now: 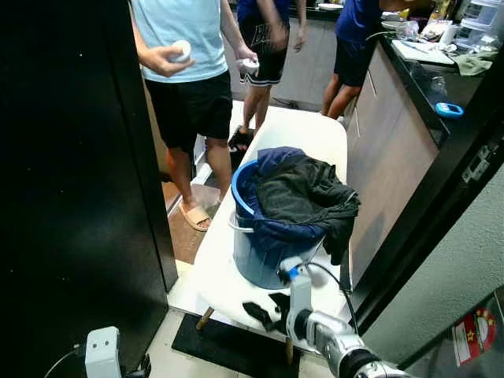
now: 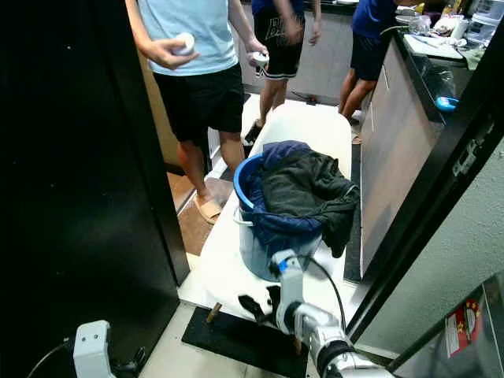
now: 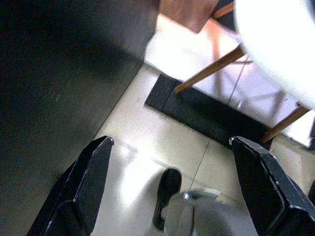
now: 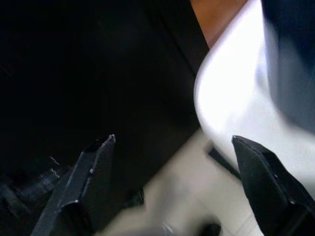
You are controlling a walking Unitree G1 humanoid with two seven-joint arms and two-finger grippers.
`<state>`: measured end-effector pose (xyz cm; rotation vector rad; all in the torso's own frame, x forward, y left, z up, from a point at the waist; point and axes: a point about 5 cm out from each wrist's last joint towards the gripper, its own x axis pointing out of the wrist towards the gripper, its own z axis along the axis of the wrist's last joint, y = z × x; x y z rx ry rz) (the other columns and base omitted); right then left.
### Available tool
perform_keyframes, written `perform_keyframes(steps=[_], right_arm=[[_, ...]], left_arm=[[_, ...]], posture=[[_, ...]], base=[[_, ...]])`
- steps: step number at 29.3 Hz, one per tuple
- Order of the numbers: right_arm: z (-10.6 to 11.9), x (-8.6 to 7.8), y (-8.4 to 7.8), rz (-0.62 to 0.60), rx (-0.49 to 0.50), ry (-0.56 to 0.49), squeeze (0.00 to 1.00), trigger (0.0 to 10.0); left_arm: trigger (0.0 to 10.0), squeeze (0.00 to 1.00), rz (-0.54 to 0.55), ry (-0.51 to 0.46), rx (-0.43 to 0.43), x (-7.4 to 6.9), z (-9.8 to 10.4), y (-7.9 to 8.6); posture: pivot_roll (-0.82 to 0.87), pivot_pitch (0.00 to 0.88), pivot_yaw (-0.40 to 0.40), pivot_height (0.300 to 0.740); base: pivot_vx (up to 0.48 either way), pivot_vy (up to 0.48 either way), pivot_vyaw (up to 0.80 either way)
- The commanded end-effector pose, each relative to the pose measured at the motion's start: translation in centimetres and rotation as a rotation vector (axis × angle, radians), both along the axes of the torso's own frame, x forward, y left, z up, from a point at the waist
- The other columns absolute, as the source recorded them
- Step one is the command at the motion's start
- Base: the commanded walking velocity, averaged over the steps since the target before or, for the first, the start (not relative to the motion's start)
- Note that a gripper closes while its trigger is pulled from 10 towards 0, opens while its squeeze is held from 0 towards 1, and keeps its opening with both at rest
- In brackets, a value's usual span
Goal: Clothes washing
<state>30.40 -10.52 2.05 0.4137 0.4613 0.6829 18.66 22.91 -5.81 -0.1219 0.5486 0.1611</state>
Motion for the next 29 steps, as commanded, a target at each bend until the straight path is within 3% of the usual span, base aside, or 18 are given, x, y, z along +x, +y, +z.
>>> perform_keyframes(steps=[1, 2, 3, 4, 8, 10, 11, 14, 15, 16, 18, 19, 21, 22, 23, 25, 27, 29], right_arm=[[1.6, 1.1, -0.1, -0.024, 0.114, -0.046, 0.00, 10.0], [3.6, 2.5, -0.2, -0.059, 0.224, -0.099, 0.00, 10.0], [3.6, 2.5, -0.2, -0.059, 0.224, -0.099, 0.00, 10.0], [5.0, 3.4, -0.4, -0.089, 0.292, -0.139, 0.00, 10.0], [6.4, 4.3, -0.7, -0.133, 0.348, -0.172, 0.00, 10.0], [10.0, 6.7, -2.7, -0.281, 0.393, -0.276, 0.00, 10.0], [10.0, 6.7, -2.7, -0.281, 0.393, -0.276, 0.00, 10.0], [12.9, 8.0, -4.3, -0.366, 0.341, -0.388, 0.00, 10.0], [12.9, 8.0, -4.3, -0.366, 0.341, -0.388, 0.00, 10.0], [13.9, 8.4, -4.8, -0.391, 0.254, -0.444, 0.00, 10.0], [13.9, 8.4, -4.8, -0.391, 0.254, -0.444, 0.00, 10.0], [14.7, 8.8, -5.1, -0.402, 0.111, -0.500, 0.00, 10.0], [15.6, 8.9, -4.5, -0.305, -0.029, -0.578, 0.00, 10.0], [15.6, 8.9, -4.5, -0.305, -0.029, -0.578, 0.00, 10.0], [15.6, 8.7, -3.8, -0.223, -0.062, -0.598, 0.00, 10.0], [15.6, 8.7, -3.8, -0.223, -0.062, -0.598, 0.00, 10.0], [15.1, 8.2, -2.1, -0.079, -0.111, -0.626, 0.00, 10.0], [14.9, 8.0, -1.6, -0.044, -0.134, -0.631, 0.00, 10.0]], left_arm=[[10.0, 0.00, -0.044, -0.035, 0.019, 0.5, 0.5, -0.1], [10.0, 0.00, -0.078, -0.044, 0.033, 0.9, 0.6, -0.5], [10.0, 0.00, -0.078, -0.044, 0.033, 0.9, 0.6, -0.5], [10.0, 0.00, -0.090, -0.033, 0.042, 1.0, 0.5, -0.7], [10.0, 0.00, -0.084, 0.001, 0.049, 0.6, 0.2, -0.7], [10.0, 0.00, -0.056, 0.120, 0.048, -1.8, -1.3, -0.6], [10.0, 0.00, -0.056, 0.120, 0.048, -1.8, -1.3, -0.6], [10.0, 0.00, -0.039, 0.192, 0.042, -3.6, -2.3, -0.5], [10.0, 0.00, -0.039, 0.192, 0.042, -3.6, -2.3, -0.5], [10.0, 0.00, -0.034, 0.205, 0.043, -4.0, -2.4, -0.5], [10.0, 0.00, -0.034, 0.205, 0.043, -4.0, -2.4, -0.5], [10.0, 0.00, -0.030, 0.213, 0.042, -4.4, -2.6, -0.4], [10.0, 0.00, -0.022, 0.212, 0.037, -4.6, -2.6, -0.4], [10.0, 0.00, -0.022, 0.212, 0.037, -4.6, -2.6, -0.4], [10.0, 0.00, -0.020, 0.210, 0.034, -4.7, -2.6, -0.4], [10.0, 0.00, -0.020, 0.210, 0.034, -4.7, -2.6, -0.4], [10.0, 0.00, -0.019, 0.210, 0.028, -4.7, -2.6, -0.5], [10.0, 0.00, -0.019, 0.211, 0.025, -4.7, -2.7, -0.5]], posture=[[0.20, 0.000, -0.065, 0.740], [0.20, 0.000, -0.068, 0.740], [0.20, 0.000, -0.068, 0.740], [0.20, 0.000, -0.067, 0.740], [0.20, 0.000, -0.067, 0.740], [0.20, 0.000, -0.067, 0.740], [0.20, 0.000, -0.067, 0.740], [0.19, 0.000, -0.069, 0.740], [0.19, 0.000, -0.069, 0.740], [0.19, 0.000, -0.069, 0.740], [0.19, 0.000, -0.069, 0.740], [0.20, 0.000, -0.070, 0.740], [0.20, 0.000, -0.075, 0.740], [0.20, 0.000, -0.075, 0.740], [0.20, 0.000, -0.075, 0.740], [0.20, 0.000, -0.075, 0.740], [0.19, 0.000, -0.081, 0.740], [0.19, 0.000, -0.081, 0.740]], base=[[0.000, 0.000, 0.00], [0.000, 0.000, 0.00], [0.000, 0.000, 0.00], [0.000, 0.000, 0.00], [0.000, 0.000, 0.00], [0.000, 0.000, 0.00], [0.000, 0.000, 0.00], [0.000, 0.000, 0.00], [0.000, 0.000, 0.00], [0.000, 0.000, 0.00], [0.000, 0.000, 0.00], [0.000, 0.000, 0.00], [0.000, 0.000, 0.00], [0.000, 0.000, 0.00], [0.000, 0.000, 0.00], [0.000, 0.000, 0.00], [0.000, 0.000, 0.00], [0.120, 0.000, 0.00]])
